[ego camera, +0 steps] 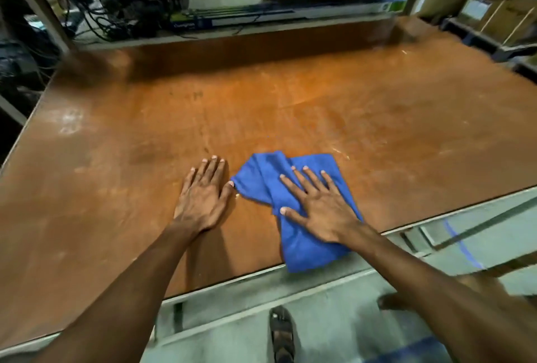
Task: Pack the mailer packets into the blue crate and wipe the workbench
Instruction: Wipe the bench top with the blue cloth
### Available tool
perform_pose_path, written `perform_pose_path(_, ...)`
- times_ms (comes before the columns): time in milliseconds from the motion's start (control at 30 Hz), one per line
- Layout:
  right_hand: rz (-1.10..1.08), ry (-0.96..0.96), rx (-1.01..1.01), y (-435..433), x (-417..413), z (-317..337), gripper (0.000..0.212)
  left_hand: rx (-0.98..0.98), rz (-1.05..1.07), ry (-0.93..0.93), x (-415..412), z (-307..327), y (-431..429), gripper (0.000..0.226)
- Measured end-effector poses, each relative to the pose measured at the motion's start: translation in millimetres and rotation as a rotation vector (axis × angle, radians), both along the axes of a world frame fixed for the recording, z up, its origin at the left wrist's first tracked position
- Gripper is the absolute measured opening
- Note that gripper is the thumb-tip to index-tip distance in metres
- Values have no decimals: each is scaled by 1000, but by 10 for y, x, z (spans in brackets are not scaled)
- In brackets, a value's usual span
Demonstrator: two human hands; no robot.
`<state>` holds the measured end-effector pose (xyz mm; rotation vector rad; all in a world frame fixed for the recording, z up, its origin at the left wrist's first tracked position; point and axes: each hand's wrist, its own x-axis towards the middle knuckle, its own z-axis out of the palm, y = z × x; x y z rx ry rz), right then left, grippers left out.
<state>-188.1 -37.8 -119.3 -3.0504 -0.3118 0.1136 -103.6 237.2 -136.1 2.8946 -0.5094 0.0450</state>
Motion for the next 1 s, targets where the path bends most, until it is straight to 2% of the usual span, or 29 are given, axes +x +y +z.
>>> perform_pose_path(33,52,18,4,1,-148,15,77,6,-2,1,-22,3,7,80)
perform_pose_path(100,7,-5,-20,-304,-218,28,79,0,5,3,-76,3,19,79)
perform_pose_path(267,-560,-1,-17,-1530,-161,59,100,-13,21,27,-289,18,42,76)
perform_pose_path(333,-618,36,6,-1540,-147,90,100,-17,17,31,-321,22,45,77)
perform_pose_path(400,-514,32,-23,-1228,-161,73,99,-19,13,34,-319,25,49,78)
perform_pose_path(500,-148,18,-36,-655,-286,35,92,-27,20,31,-274,27,0,82)
perform_pose_path(567,14,15,-27,-596,-314,42,83,-26,15,28,-212,29,-80,83)
perform_pose_path(633,-6,-16,-32,-910,-122,41,83,-25,0,31,-111,39,-215,83)
perform_pose_path(767,-376,-24,4,-1824,635,32,87,-31,-5,60,181,62,-625,84)
perform_pose_path(800,-410,-12,7,-1914,822,47,86,-33,-6,60,285,63,-753,84)
perform_pose_path(867,-316,-9,3,-1870,1104,63,85,-36,-4,51,530,60,-1031,83)
perform_pose_path(933,-83,-31,-3,-1750,1240,44,82,-38,13,35,806,58,-1324,83)
perform_pose_path(1000,44,-63,-24,-1897,1467,17,76,-38,34,26,1071,47,-1570,84)
